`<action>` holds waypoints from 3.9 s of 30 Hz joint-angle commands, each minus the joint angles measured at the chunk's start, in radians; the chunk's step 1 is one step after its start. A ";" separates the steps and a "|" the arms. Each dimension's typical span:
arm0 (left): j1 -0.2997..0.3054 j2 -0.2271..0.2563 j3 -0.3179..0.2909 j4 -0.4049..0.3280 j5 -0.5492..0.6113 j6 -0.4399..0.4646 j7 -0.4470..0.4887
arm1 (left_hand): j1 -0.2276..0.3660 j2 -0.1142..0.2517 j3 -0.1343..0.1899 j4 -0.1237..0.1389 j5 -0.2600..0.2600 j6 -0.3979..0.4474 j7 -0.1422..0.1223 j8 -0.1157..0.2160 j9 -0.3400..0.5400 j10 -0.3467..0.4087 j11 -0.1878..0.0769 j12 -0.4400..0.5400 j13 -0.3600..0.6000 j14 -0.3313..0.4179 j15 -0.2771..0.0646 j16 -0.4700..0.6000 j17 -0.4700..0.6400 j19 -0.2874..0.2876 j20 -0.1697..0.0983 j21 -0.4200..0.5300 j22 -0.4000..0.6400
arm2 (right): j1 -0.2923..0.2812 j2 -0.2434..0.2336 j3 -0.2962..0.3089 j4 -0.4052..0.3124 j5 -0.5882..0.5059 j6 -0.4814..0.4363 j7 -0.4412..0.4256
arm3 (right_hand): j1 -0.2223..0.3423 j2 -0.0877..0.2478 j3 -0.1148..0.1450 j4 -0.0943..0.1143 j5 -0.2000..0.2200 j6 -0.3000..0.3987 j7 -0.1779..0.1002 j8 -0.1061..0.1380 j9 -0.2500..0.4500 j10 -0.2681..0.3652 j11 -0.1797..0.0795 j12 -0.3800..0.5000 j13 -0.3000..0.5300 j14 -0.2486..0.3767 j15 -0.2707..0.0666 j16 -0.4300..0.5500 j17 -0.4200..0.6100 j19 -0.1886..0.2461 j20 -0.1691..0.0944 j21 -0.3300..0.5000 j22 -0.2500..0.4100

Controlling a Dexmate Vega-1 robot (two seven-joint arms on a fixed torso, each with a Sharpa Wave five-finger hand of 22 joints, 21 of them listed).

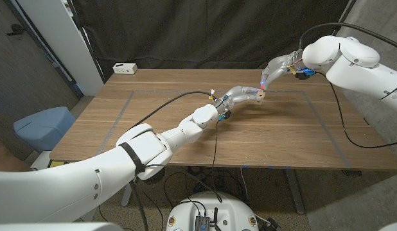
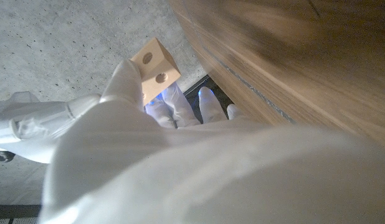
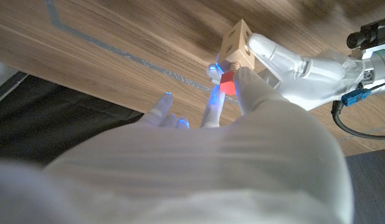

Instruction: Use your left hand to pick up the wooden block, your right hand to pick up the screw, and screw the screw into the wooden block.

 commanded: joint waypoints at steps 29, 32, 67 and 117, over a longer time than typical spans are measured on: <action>-0.017 -0.011 0.004 0.024 -0.016 0.034 -0.012 | -0.001 0.014 0.010 0.005 0.006 0.055 0.013 0.007 0.004 0.011 -0.003 0.008 0.004 0.006 -0.094 0.000 0.004 0.011 0.001 0.009 0.001 | -0.008 0.018 -0.006 0.025 0.005 0.010 -0.039 | 0.008 0.024 -0.015 0.000 -0.004 0.056 -0.004 0.059 0.033 0.047 -0.006 0.015 0.005 0.033 -0.014 0.015 0.008 0.037 -0.012 0.004 0.002; -0.018 -0.011 0.005 0.024 -0.017 0.035 -0.014 | -0.001 0.014 0.010 0.005 0.006 0.054 0.011 0.006 0.004 0.011 -0.003 0.008 0.004 0.007 -0.094 0.000 0.004 0.011 0.000 0.009 0.001 | -0.011 0.018 -0.004 0.026 0.007 0.010 -0.046 | 0.008 0.026 -0.016 0.001 -0.004 0.059 -0.006 0.064 0.036 0.051 -0.007 0.016 0.004 0.037 -0.015 0.016 0.009 0.041 -0.012 0.005 0.002; -0.007 -0.002 0.007 0.007 -0.008 0.008 -0.011 | -0.002 0.017 0.014 0.005 0.008 0.054 0.011 0.006 0.004 0.011 -0.003 0.007 0.005 0.010 -0.093 -0.002 0.003 0.015 -0.001 0.010 0.001 | -0.053 -0.005 0.015 -0.006 0.021 -0.024 -0.099 | -0.011 0.036 -0.045 0.009 -0.008 0.111 -0.001 0.129 0.073 0.119 -0.019 0.029 0.003 0.084 -0.038 0.025 0.013 0.087 -0.024 0.005 0.002; -0.019 -0.008 0.006 0.023 -0.015 0.024 -0.033 | 0.000 0.020 0.019 0.003 0.011 0.050 0.010 0.004 0.004 0.012 -0.003 0.006 0.006 0.018 -0.092 -0.001 0.002 0.024 -0.001 0.011 0.002 | -0.033 0.020 -0.043 -0.030 -0.122 -0.076 -0.072 | -0.146 0.053 -0.105 0.048 -0.011 0.274 0.023 0.131 -0.007 0.250 -0.032 0.046 -0.006 0.172 -0.080 0.031 0.003 0.172 -0.032 0.003 0.001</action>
